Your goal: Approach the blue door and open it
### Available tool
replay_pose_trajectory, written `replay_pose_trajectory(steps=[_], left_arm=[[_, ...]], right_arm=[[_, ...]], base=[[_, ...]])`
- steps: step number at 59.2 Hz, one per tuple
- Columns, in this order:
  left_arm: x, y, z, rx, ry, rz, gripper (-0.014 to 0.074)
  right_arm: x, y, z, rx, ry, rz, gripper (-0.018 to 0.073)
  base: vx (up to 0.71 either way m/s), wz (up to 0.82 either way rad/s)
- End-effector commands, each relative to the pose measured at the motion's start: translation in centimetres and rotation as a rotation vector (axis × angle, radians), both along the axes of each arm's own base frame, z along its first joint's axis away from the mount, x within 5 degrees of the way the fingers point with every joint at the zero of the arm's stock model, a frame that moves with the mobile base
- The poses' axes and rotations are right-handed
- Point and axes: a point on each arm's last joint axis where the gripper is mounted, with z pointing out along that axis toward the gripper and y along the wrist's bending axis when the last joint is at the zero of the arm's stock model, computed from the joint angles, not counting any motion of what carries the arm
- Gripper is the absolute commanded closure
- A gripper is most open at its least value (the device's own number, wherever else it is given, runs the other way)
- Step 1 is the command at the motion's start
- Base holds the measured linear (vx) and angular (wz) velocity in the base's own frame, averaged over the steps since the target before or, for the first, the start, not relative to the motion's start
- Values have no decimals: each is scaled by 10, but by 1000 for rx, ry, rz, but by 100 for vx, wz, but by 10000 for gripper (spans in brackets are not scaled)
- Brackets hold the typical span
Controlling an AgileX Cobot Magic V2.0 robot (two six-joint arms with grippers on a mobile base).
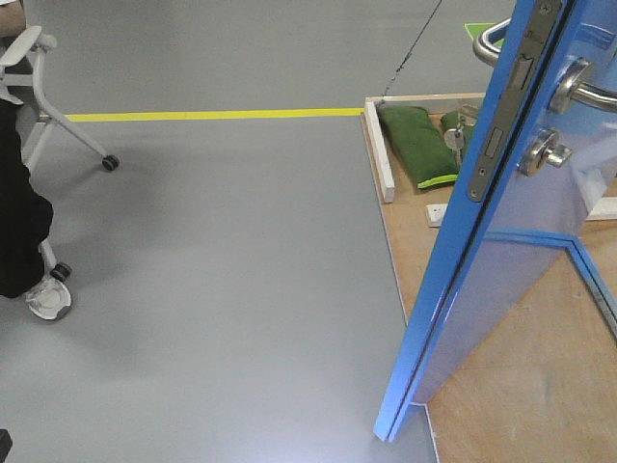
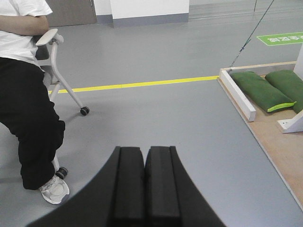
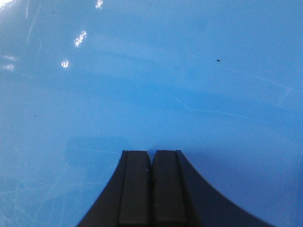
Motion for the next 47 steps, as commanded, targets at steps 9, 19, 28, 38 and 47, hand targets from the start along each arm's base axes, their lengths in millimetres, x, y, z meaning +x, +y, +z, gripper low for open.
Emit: replay_pose_trajectory(steps=[9, 19, 28, 38, 47], left_arm=[[0, -1, 18, -6, -123, -7, 526], [0, -1, 18, -6, -123, -7, 526], [0, -1, 18, -6, -123, -7, 526], [0, -1, 18, -6, -123, -7, 526], [0, -1, 18, -6, -123, -7, 526]], right_arm=[[-7, 5, 19, 1, -63, 17, 564], [-7, 5, 19, 1, -63, 17, 564], [-7, 5, 19, 1, -63, 17, 564], [-7, 5, 19, 1, -63, 17, 564], [-7, 5, 19, 1, -63, 17, 564]], base=[[0, 0], [0, 0], [1, 3], [2, 2], [4, 3]])
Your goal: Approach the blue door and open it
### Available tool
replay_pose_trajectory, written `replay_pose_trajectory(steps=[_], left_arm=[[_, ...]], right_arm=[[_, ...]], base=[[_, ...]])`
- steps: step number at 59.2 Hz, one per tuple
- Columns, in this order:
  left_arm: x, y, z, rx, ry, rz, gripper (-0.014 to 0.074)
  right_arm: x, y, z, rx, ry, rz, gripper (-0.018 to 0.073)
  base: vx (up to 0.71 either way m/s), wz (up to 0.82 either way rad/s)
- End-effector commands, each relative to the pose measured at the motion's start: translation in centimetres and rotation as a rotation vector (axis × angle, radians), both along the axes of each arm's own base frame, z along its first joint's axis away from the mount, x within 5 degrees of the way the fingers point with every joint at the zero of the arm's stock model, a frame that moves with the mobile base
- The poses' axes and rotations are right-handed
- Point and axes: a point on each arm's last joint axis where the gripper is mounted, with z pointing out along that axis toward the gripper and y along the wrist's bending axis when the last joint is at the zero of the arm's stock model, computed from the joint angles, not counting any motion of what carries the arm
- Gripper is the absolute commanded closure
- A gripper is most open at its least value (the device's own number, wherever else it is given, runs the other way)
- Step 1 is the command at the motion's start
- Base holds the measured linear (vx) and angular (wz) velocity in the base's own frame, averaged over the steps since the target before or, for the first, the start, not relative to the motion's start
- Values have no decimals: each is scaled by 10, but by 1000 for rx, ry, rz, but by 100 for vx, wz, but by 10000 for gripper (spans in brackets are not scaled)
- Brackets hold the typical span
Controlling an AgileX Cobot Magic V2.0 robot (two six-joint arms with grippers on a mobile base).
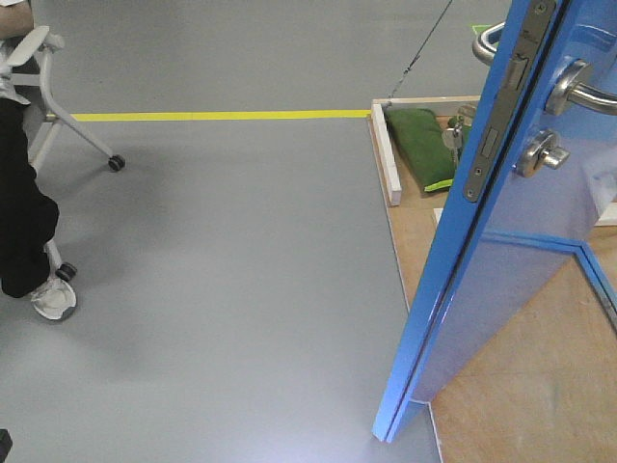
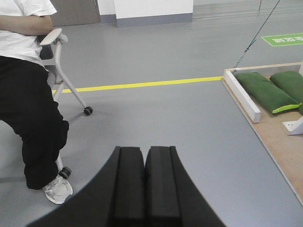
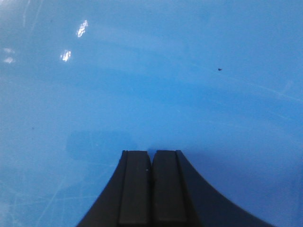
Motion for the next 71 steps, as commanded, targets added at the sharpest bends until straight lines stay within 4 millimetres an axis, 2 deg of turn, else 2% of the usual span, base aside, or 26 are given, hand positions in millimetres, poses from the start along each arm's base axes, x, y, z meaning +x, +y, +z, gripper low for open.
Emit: replay_pose_trajectory(steps=[1, 71], left_arm=[[0, -1, 18, -6, -123, -7, 526], [0, -1, 18, -6, -123, -7, 526]], right_arm=[[-7, 6, 19, 4, -62, 25, 564], [-7, 6, 19, 5, -62, 25, 564]], base=[[5, 5], [12, 13]])
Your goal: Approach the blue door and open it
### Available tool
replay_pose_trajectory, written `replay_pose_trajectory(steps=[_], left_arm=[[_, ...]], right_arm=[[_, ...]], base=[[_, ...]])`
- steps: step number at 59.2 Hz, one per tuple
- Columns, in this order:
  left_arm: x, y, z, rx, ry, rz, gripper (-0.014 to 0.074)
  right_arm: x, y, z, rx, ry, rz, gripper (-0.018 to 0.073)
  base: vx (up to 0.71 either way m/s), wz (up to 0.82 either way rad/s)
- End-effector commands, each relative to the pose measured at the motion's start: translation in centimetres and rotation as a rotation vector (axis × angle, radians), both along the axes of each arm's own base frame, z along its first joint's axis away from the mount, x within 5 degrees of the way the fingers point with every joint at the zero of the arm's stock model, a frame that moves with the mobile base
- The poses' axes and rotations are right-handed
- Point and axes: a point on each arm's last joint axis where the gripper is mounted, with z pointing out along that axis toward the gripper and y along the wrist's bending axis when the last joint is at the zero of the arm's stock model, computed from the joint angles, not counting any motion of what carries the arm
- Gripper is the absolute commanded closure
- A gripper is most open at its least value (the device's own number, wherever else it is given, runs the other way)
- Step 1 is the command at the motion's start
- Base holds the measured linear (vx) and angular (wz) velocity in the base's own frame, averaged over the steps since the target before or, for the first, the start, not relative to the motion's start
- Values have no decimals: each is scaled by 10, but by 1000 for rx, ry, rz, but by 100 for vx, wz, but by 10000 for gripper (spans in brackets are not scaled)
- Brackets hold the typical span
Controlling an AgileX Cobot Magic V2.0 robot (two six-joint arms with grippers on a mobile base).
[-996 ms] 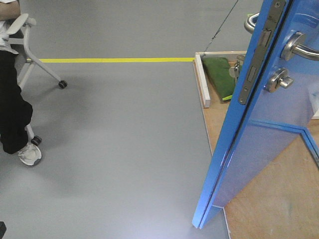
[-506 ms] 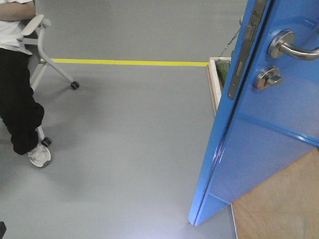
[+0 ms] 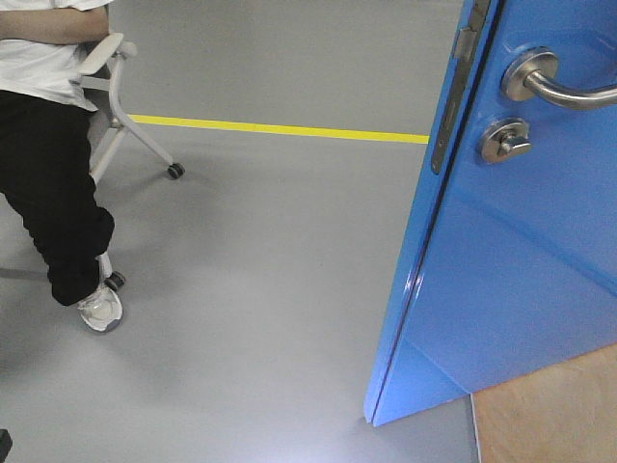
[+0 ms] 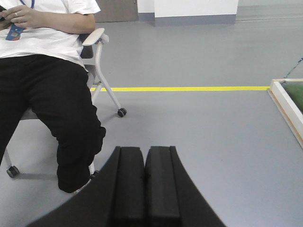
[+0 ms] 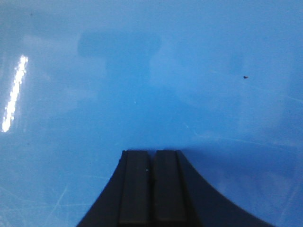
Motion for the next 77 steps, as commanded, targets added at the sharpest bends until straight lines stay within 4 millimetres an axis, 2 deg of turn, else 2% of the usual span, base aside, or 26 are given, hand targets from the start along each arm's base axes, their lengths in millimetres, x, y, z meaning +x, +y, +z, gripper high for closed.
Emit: replay_pose_trajectory(steps=[1, 77], left_arm=[[0, -1, 18, -6, -123, -7, 526], [0, -1, 18, -6, -123, -7, 526]], right_arm=[[-5, 4, 16, 7, -56, 6, 564], [-5, 3, 16, 7, -56, 6, 564]], base=[[16, 13], [21, 1]])
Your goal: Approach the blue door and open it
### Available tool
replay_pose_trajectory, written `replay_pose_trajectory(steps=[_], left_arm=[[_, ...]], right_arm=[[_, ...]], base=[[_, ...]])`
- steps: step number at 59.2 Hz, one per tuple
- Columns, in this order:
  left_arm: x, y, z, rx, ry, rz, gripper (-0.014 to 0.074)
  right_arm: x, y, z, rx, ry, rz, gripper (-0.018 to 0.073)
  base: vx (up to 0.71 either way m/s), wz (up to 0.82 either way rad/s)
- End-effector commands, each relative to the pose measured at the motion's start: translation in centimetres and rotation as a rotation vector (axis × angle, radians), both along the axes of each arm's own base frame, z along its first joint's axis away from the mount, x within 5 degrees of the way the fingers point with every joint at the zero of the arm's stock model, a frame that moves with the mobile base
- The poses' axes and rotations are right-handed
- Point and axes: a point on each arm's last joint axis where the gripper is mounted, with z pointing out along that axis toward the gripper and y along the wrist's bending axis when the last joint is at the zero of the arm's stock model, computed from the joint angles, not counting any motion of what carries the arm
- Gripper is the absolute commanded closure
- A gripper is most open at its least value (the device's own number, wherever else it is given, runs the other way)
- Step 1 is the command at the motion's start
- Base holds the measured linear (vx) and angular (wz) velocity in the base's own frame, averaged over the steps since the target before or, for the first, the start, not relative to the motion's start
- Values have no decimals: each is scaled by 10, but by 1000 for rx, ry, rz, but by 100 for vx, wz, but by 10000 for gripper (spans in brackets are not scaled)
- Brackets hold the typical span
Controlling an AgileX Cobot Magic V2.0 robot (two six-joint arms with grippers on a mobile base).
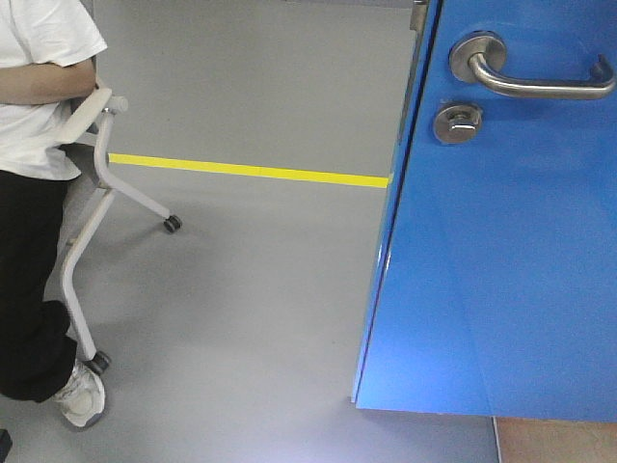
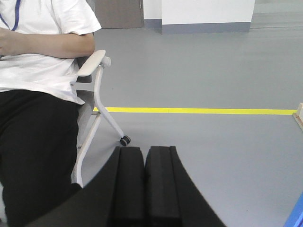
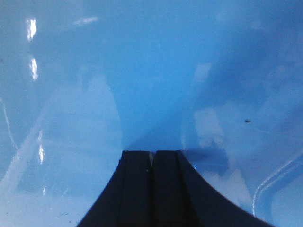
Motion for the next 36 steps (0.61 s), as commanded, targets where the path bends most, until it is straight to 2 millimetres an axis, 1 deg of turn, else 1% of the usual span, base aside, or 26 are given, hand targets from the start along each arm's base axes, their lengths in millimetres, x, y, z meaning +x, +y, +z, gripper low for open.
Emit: replay_pose_trajectory(steps=[1, 36], left_arm=[[0, -1, 18, -6, -123, -7, 526], [0, -1, 18, -6, -123, -7, 526]], right_arm=[[-5, -3, 18, 8, -70, -51, 564], [-5, -3, 18, 0, -72, -51, 564]], base=[[21, -3], [17, -1]])
